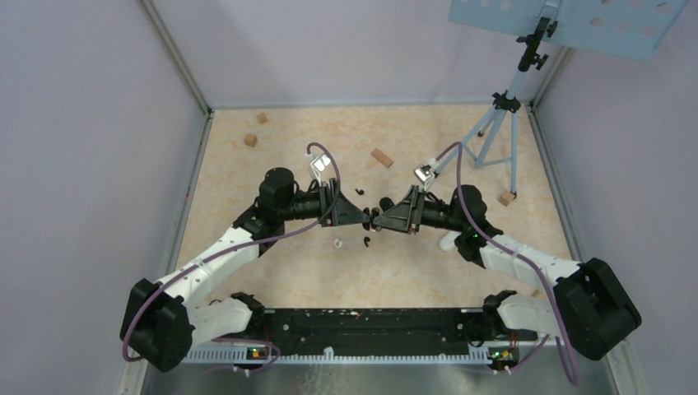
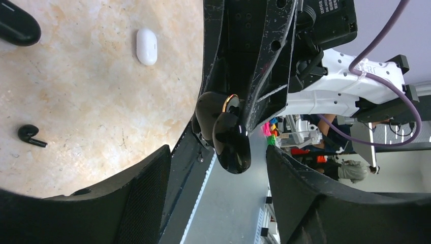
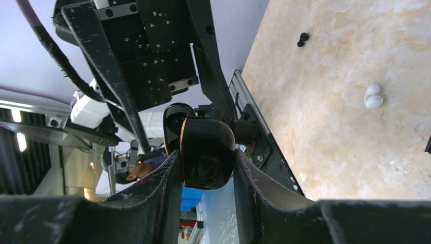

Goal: Insert the wireless bluetooth earbuds into the charging case
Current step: Pass from the left arm to the right, then pass from the right arm to the left

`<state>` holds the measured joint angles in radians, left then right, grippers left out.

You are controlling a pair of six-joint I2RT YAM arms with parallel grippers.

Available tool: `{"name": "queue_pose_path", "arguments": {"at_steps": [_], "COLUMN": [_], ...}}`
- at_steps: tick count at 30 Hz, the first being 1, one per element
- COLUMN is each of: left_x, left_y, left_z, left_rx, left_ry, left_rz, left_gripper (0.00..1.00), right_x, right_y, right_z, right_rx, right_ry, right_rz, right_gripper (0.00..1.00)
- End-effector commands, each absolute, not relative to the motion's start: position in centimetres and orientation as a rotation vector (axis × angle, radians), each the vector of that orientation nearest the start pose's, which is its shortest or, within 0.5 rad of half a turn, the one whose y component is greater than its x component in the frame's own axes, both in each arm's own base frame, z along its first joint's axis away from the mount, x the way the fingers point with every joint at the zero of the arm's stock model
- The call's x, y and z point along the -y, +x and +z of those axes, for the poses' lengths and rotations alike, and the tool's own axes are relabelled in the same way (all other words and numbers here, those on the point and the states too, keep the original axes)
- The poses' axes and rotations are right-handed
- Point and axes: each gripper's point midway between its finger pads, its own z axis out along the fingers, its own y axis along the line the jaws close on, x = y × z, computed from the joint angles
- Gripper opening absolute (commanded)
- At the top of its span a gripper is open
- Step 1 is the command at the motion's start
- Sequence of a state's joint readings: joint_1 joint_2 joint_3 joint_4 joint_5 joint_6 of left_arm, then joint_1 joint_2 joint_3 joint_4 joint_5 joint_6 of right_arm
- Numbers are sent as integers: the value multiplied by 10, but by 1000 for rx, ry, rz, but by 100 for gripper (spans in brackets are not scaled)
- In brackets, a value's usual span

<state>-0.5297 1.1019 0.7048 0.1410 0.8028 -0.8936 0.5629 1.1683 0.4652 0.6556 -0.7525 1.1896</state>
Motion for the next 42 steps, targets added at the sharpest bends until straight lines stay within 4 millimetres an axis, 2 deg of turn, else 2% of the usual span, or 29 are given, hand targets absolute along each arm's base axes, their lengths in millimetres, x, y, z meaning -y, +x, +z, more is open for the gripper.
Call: {"name": "queue_pose_path", "arguments": {"at_steps": [1, 5, 8, 15, 22, 38, 42], "left_x": [289, 289, 290, 291, 291, 293, 293], "left_y": [191, 186, 184, 183, 183, 186, 186], "left_z": [254, 264, 264, 263, 260, 257, 255], "left_rx": [-2005, -1929, -1932, -1943, -1954, -1963, -1970], "left_ry": [343, 352, 351, 315, 299, 277, 266], "left_rz": [-1721, -1794, -1811, -1864, -1876, -1904, -1902], "left_gripper": [72, 73, 74, 72, 68, 48, 37], "right_x": [-298, -299, -300, -296, -295, -296, -296], "right_y": [182, 175, 173, 165, 165, 166, 166], "right_z": [235, 243, 242, 261, 258, 254, 254], "right_rx": [-1920, -1863, -1837, -1667, -1649, -1666, -1665], "right_ry": [-161, -180, -178, -178, -160, -156, -153], "right_rz": [1915, 2026, 2089, 2277, 2313, 2308, 2314], "right_gripper": [0, 0, 0, 0, 0, 0, 0]}}
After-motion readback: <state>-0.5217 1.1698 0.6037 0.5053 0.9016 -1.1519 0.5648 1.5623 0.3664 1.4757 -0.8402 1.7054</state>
